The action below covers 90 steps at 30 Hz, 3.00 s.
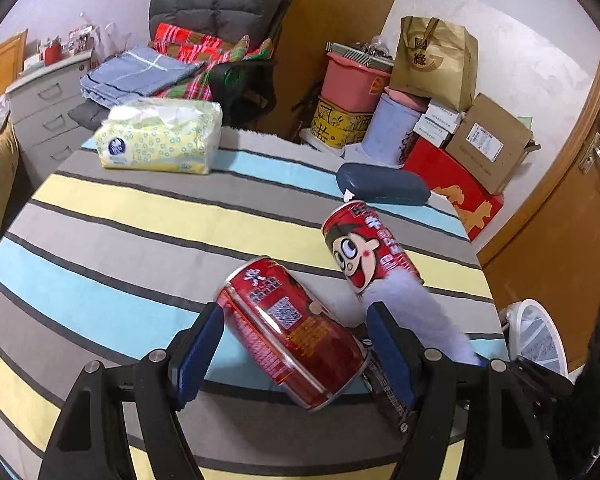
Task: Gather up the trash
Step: 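Grasp a red can with the left gripper while the right gripper grasps the foam net sleeve, then carry the red can and foam sleeve with both grippers over the white bin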
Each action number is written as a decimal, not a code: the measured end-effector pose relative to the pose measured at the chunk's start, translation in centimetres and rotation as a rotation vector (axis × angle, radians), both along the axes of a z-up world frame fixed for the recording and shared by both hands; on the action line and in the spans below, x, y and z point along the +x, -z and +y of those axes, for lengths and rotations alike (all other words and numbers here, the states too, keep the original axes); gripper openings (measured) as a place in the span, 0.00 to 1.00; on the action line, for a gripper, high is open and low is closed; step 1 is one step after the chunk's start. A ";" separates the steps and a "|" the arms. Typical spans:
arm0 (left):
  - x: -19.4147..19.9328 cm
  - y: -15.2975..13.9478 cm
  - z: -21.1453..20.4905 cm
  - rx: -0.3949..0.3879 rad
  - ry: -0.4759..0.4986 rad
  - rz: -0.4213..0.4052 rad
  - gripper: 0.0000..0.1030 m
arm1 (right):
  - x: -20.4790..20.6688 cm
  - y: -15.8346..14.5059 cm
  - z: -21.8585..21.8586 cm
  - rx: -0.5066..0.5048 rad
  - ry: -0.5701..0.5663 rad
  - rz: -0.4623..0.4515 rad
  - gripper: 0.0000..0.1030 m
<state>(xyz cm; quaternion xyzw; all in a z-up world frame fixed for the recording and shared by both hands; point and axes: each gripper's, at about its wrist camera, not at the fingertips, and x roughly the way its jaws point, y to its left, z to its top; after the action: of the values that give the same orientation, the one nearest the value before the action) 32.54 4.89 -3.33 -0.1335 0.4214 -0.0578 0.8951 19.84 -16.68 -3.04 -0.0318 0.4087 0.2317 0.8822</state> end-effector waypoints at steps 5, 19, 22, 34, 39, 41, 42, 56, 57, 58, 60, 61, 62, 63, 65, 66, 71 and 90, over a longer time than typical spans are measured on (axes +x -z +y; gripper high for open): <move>0.6 0.8 -1.1 0.046 -0.004 0.029 0.71 | -0.6 -0.4 -1.7 0.005 0.082 0.009 0.25; 1.8 2.9 -1.0 0.054 -0.059 0.088 0.71 | -0.9 -0.2 -3.5 0.010 0.177 0.018 0.25; 2.0 2.6 -1.1 0.071 -0.061 0.069 0.70 | -0.9 -0.1 -3.6 0.011 0.178 0.021 0.25; 0.2 1.9 -1.3 0.067 -0.027 0.043 0.54 | -1.6 -0.2 -4.0 0.019 0.203 0.010 0.25; -2.3 0.8 -2.1 0.092 -0.004 0.006 0.52 | -2.3 -0.3 -4.0 0.021 0.211 0.000 0.25; -3.0 0.4 -2.3 0.081 0.002 0.000 0.52 | -2.6 -0.4 -4.2 0.026 0.219 -0.001 0.25; -3.4 0.4 -2.4 0.082 0.007 -0.003 0.52 | -2.7 -0.4 -4.3 0.030 0.222 -0.003 0.25; -6.0 1.7 -3.3 0.069 0.011 0.039 0.52 | -5.5 -1.3 -4.5 0.040 0.247 -0.026 0.25; -5.9 1.8 -3.4 0.082 0.008 0.042 0.52 | -5.5 -1.3 -4.5 0.039 0.247 -0.026 0.25; -5.6 1.9 -3.5 0.096 0.010 0.048 0.52 | -5.5 -1.3 -4.5 0.037 0.248 -0.026 0.25; -5.1 2.4 -3.6 0.091 0.012 0.088 0.52 | -5.6 -1.3 -4.4 0.035 0.251 -0.028 0.25; -5.1 2.6 -3.5 0.080 0.006 0.087 0.51 | -5.6 -1.4 -4.4 0.037 0.254 -0.029 0.25; -5.1 2.5 -3.5 0.074 0.003 0.085 0.51 | -5.7 -1.4 -4.5 0.038 0.255 -0.030 0.25; -5.2 2.5 -3.6 0.082 0.004 0.085 0.51 | -5.7 -1.5 -4.5 0.039 0.255 -0.032 0.25; -5.5 2.2 -3.7 0.092 0.001 0.070 0.51 | -5.8 -1.6 -4.7 0.041 0.259 -0.038 0.25; -5.8 1.9 -3.9 0.096 0.008 0.064 0.51 | -5.8 -1.6 -4.8 0.042 0.262 -0.039 0.25; -6.9 0.1 -5.2 0.091 0.041 0.019 0.51 | -6.2 -1.7 -5.7 0.055 0.288 -0.044 0.25; -10.0 -6.4 -19.6 0.070 0.340 -0.135 0.51 | -8.5 -5.2 -13.9 0.010 0.479 -0.153 0.25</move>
<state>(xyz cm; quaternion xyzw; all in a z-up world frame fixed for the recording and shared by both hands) 22.49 -14.72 3.02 -0.0247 0.3785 -0.2024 0.9029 11.39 -30.54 2.14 0.0530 0.3352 0.0149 0.9405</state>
